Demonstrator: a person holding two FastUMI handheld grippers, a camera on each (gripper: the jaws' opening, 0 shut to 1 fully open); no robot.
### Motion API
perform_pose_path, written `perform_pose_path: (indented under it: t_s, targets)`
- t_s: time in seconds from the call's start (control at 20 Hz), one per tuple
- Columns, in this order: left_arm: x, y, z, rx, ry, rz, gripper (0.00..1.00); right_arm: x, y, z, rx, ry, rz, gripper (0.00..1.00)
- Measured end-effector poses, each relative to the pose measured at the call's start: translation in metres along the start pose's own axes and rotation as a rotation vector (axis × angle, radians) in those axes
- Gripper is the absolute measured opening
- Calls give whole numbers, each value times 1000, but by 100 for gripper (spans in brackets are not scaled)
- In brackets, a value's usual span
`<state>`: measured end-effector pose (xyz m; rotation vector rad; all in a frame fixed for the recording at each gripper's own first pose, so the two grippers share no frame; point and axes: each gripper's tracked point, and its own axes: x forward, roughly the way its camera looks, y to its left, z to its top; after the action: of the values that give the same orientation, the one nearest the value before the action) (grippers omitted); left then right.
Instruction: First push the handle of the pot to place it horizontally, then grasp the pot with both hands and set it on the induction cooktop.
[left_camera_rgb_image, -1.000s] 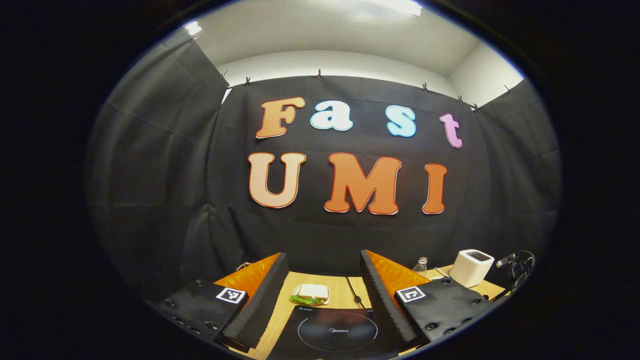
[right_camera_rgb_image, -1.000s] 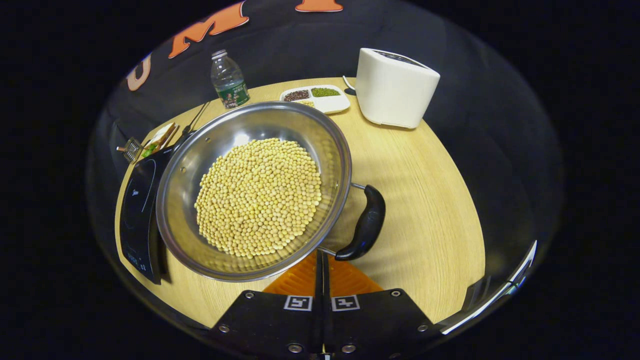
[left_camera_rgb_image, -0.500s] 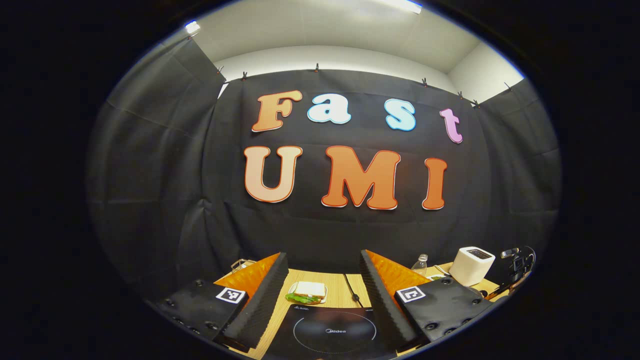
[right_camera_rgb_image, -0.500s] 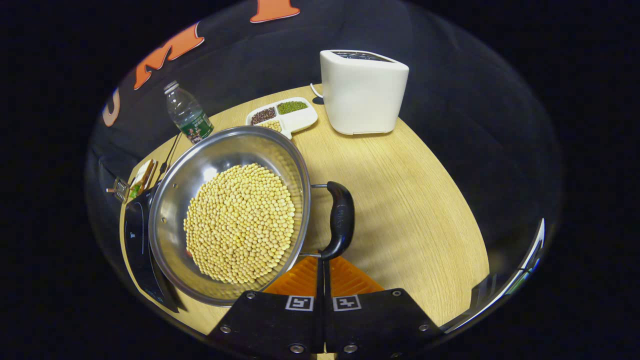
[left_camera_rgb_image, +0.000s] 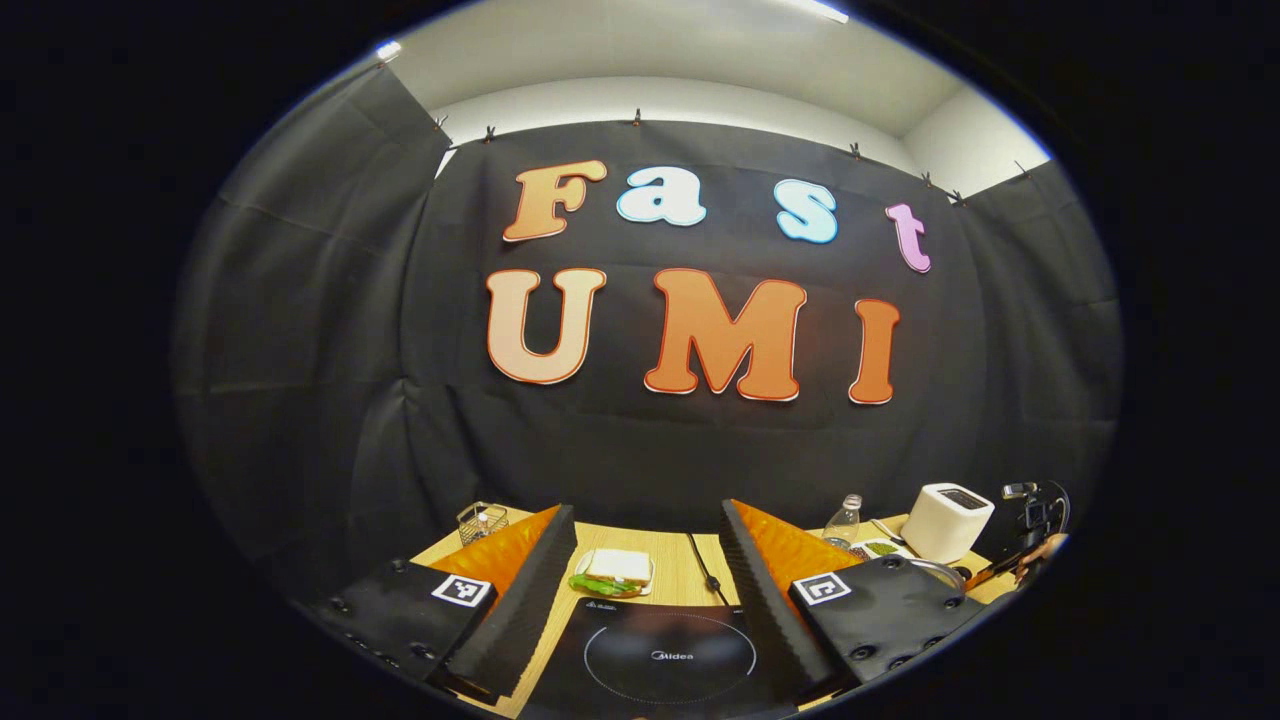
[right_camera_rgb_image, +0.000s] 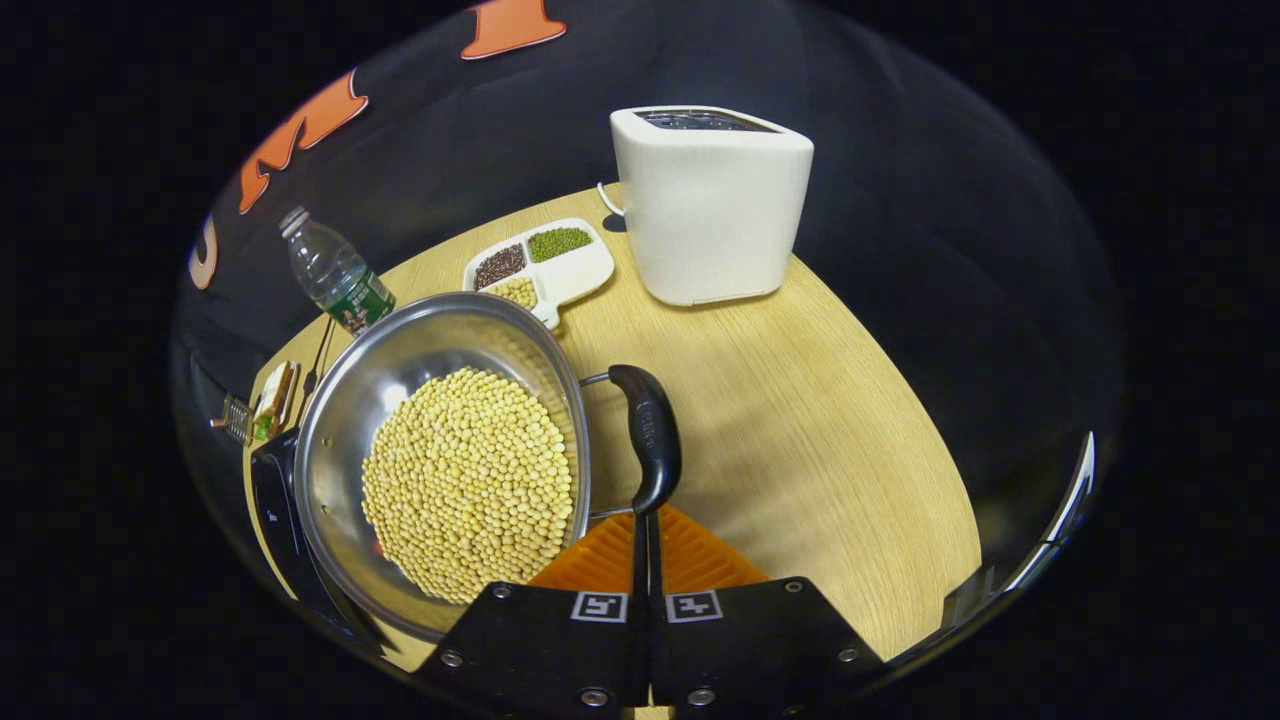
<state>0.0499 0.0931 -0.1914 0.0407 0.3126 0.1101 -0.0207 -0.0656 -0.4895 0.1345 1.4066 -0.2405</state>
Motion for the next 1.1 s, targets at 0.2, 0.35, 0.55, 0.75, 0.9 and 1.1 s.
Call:
perform_pose_path:
  t_s: [0.2,0.35,0.55,0.75,0.9,1.1]
  targets:
    - [10,-13,-20,3,43,-20,95,4,1,11,4,-15,7,0]
    - [18,-36,-42,-1,106,-64,96,-1,1,18,1,-18,51,0]
    - [32,-86,-84,-23,238,-166,94,-14,-10,41,45,-100,62,3]
    - [45,-141,-133,-40,395,-268,95,-33,8,58,27,-165,135,24]
    - [50,-179,-175,-30,536,-322,95,-38,27,58,-49,-171,162,53]
    - [56,-212,-227,-14,686,-339,95,-27,44,55,-145,-162,164,79]
